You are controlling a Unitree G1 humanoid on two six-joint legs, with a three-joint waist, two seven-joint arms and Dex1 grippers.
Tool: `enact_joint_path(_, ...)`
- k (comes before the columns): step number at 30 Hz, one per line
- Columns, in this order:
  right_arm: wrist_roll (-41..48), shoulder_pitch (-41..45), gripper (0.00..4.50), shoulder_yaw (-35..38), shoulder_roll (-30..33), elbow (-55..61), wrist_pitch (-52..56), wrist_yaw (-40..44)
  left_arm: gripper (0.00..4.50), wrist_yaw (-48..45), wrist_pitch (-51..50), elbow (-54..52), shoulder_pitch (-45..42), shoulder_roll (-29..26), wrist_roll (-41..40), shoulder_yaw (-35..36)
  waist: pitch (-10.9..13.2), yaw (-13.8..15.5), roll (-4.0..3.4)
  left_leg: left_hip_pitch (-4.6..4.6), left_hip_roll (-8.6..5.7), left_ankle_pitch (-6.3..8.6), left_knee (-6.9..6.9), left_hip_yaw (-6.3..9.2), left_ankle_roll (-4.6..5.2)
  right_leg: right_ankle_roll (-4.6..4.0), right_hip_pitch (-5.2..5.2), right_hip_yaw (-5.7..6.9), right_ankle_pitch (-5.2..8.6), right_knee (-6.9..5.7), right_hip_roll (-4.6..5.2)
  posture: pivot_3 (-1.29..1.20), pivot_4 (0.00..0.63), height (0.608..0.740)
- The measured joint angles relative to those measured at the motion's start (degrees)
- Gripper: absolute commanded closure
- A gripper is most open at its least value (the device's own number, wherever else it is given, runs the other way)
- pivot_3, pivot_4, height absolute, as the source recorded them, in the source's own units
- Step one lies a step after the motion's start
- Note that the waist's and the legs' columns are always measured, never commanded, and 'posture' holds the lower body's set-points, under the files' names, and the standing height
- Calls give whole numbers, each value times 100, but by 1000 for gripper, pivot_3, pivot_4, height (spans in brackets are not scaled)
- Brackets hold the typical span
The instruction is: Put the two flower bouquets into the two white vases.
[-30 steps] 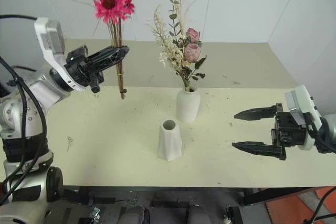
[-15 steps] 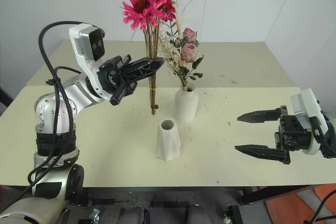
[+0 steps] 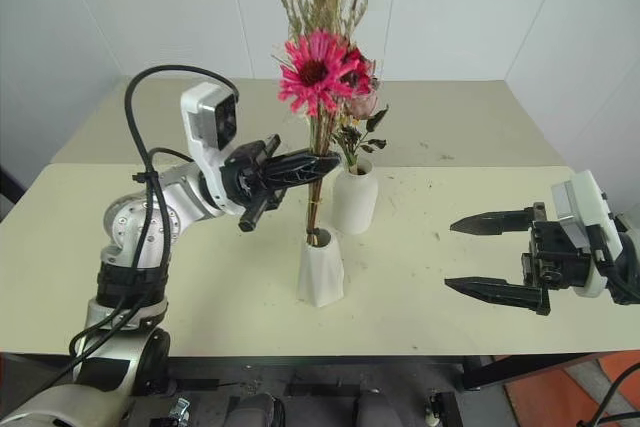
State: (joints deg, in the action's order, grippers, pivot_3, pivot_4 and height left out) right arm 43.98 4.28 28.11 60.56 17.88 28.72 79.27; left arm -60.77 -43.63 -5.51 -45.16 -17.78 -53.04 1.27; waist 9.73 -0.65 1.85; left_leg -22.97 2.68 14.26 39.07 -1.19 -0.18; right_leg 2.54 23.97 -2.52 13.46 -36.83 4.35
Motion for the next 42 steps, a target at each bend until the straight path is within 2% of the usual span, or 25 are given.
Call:
enact_joint_path(13, 21, -273, 0, 210, -3, 210, 75, -89, 4489, 10, 231, 246, 2, 93, 172, -11, 0, 0, 0, 13, 0, 0, 0, 2, 0, 1, -18, 1, 1, 4, 0, 0, 150, 740)
enact_joint_path(33, 211, -226, 0, 222, -2, 245, 135, -190, 4489, -23, 113, 447, -258, 72, 96, 115, 0, -2, 0, 13, -1, 0, -1, 4, 1, 2, -20, 3, 1, 6, 0, 0, 150, 740)
enact_joint_path(42, 210, -253, 0, 221, -3, 253, 135, -201, 4489, -61, 222, 632, -139, 108, 386, -24, 0, -2, 0, 13, -1, 0, -1, 5, 0, 2, -20, 3, 1, 7, 0, 0, 150, 740)
